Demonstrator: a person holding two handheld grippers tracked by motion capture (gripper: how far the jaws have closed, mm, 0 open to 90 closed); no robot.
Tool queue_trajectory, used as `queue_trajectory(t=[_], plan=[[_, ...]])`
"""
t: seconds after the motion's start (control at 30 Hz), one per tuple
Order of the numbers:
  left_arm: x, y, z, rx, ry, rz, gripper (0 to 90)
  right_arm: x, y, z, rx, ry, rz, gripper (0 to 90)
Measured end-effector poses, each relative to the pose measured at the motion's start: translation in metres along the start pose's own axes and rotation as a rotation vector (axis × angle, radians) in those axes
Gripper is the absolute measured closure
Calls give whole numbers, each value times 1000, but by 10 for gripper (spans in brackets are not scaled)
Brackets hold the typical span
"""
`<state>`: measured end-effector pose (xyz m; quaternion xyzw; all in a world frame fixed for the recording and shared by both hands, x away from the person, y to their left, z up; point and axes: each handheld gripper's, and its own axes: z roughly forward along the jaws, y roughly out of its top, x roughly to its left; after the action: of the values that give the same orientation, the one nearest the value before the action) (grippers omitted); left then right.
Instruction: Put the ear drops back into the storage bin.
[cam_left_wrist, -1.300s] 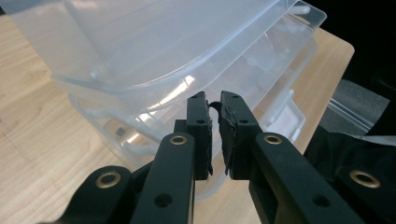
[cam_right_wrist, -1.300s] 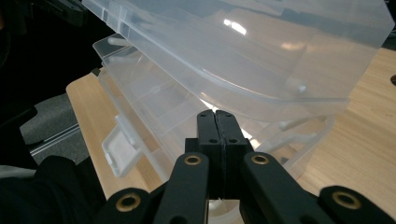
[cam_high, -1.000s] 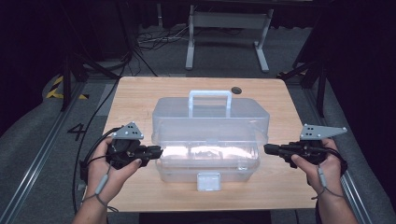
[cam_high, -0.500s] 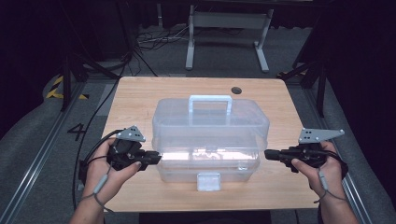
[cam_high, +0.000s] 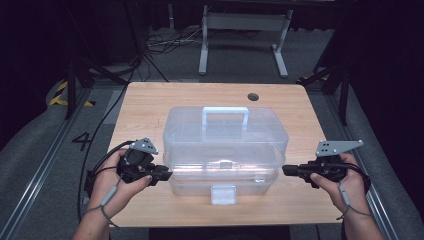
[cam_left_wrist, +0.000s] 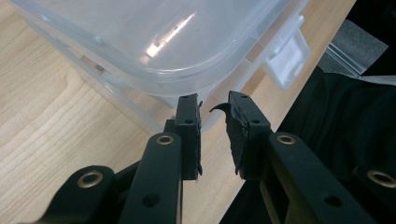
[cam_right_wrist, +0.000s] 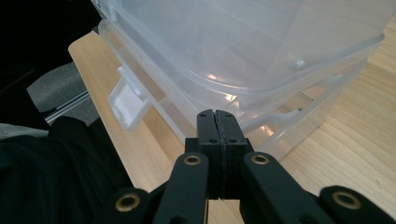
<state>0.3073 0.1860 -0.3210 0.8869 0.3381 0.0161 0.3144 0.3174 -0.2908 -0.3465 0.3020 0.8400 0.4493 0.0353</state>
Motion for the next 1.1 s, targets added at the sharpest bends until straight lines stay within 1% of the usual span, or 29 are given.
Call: queue_trajectory(t=[0.23,0.4,0.5,0.57,0.6,0.63,0.67,0.8,0.93,1.1], plan=[[3,-1,4,45,-16,8,747,1,-2,3,41,16,-1,900],[3,-2,8,77,-25,6,732,1,-3,6,73,25,-6,900],[3,-2,12,132,-16,11,732,2,-3,6,70,32,-6,900],[3,-3,16,164,-7,10,733,1,-3,6,80,35,-6,900],[4,-3,16,155,-10,10,739,1,-4,7,83,35,-5,900],[4,-4,15,122,-23,1,739,1,-4,7,85,35,-4,900],[4,-4,14,115,-33,5,752,1,-4,8,88,37,-1,900],[2,-4,15,125,-36,12,747,0,-5,10,99,41,-4,900],[3,-4,14,123,-39,14,731,1,-4,9,104,45,-7,897],[4,-7,0,68,-46,12,670,0,-4,7,100,48,-6,872]])
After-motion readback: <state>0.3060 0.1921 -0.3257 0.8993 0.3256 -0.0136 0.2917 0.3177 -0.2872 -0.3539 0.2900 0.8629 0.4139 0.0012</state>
